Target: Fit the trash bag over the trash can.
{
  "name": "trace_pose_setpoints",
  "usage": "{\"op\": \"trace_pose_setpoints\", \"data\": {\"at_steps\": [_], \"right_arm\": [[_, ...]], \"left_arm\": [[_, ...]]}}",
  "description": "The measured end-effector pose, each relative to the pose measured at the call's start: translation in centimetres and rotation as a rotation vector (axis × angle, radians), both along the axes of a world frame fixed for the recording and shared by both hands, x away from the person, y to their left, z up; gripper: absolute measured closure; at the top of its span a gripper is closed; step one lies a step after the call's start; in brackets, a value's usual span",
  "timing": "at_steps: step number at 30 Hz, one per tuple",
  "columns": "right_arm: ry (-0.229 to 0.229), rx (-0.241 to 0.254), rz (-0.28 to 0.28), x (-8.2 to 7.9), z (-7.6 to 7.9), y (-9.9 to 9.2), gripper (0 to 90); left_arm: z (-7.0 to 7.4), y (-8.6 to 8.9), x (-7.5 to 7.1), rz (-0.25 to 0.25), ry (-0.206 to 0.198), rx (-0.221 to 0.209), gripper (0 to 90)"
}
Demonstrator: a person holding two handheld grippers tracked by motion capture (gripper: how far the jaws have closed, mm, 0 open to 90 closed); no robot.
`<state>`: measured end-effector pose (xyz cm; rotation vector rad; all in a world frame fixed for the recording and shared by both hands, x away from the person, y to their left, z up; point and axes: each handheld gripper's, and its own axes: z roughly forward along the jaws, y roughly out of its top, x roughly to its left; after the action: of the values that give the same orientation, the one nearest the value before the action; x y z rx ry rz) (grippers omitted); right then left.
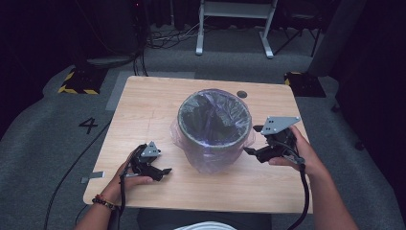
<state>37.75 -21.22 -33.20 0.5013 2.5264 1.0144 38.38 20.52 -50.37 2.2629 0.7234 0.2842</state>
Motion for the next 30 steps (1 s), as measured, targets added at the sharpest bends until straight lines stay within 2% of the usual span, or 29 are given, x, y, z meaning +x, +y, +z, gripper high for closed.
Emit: {"op": "trace_pose_setpoints", "data": {"at_steps": [10,15,21,30], "right_arm": [[-0.018,-0.064,-0.016,-0.3,-1.7,0.3,20.8],[-0.029,-0.115,-0.020,-0.5,-2.8,0.6,20.7],[-0.032,-0.126,-0.034,-0.5,-3.9,0.6,21.0],[-0.010,-0.124,-0.057,-0.7,-6.2,-0.2,21.6]], "left_arm": [[0.0,0.0,0.0,0.000,0.000,0.000,12.2],[0.0,0.0,0.0,0.000,0.000,0.000,12.2],[0.0,0.0,0.0,0.000,0.000,0.000,12.2],[0.0,0.0,0.0,0.000,0.000,0.000,12.2]]}}
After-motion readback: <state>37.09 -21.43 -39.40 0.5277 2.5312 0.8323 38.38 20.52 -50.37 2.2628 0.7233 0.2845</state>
